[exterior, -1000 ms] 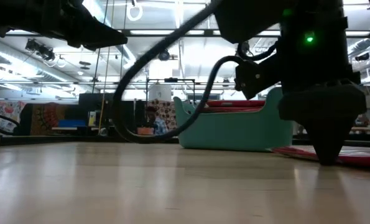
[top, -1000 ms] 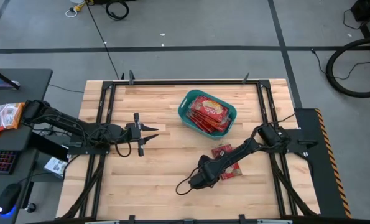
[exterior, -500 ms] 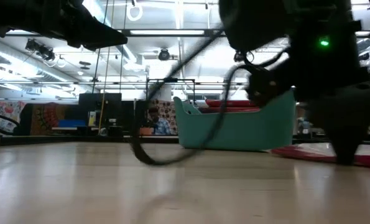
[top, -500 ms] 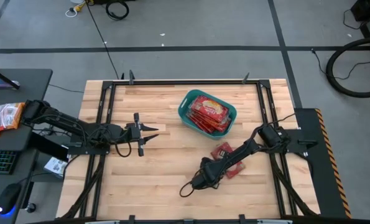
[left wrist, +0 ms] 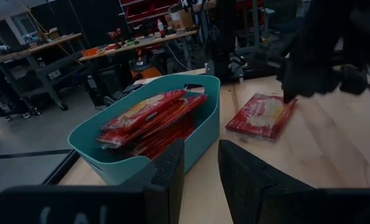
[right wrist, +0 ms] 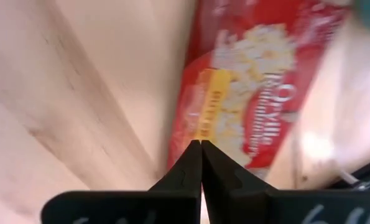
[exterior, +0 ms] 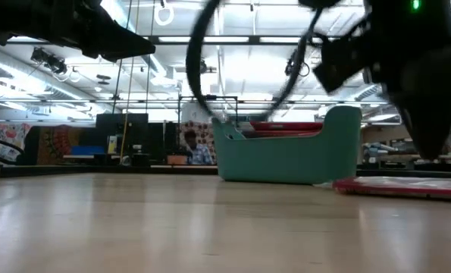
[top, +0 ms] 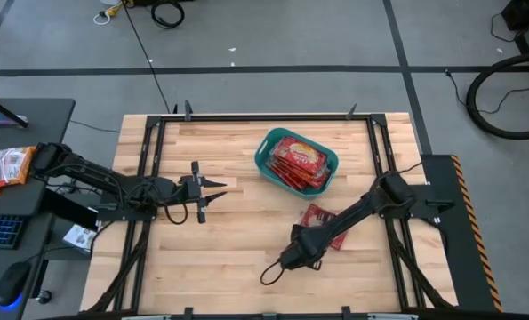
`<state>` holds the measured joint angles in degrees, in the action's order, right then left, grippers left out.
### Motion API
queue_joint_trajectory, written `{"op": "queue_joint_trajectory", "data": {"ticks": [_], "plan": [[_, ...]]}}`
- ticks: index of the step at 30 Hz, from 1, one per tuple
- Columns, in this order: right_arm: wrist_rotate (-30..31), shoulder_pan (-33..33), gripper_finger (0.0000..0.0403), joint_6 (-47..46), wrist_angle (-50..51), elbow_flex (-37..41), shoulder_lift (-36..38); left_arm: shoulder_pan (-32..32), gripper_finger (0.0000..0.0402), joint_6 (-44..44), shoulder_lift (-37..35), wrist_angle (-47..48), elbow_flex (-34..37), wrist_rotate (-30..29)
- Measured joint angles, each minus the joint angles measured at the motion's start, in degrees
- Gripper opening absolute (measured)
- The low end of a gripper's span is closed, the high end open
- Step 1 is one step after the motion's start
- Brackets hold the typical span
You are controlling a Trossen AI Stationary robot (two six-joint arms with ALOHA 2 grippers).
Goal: Sort popcorn bags into baskets
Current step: Put the red popcorn bag into the green bin
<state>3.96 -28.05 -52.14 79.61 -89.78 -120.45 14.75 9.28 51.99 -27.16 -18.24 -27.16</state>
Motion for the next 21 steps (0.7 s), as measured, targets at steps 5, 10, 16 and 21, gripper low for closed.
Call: {"op": "queue_joint_trajectory", "data": {"ticks": [5,10,16,21], "plan": [[2.34,-0.07,0.0004,-0.33,0.12,-0.13,6.17,0.00,0.0102,-0.06,0.00,0.04,0.00,0.00],[2.82,-0.66,0.0023,-3.39,0.07,0.75,8.51,0.00,0.0102,-0.07,0.00,0.02,0.00,0.00],[2.34,-0.90,0.0073,-5.54,-5.18,8.06,13.40,0.01,0.0102,-0.10,0.00,0.02,0.00,0.00],[0.16,-0.72,0.0093,-10.60,-16.42,20.17,22.22,0.00,0.0102,-0.11,0.00,0.02,0.00,0.00]]}}
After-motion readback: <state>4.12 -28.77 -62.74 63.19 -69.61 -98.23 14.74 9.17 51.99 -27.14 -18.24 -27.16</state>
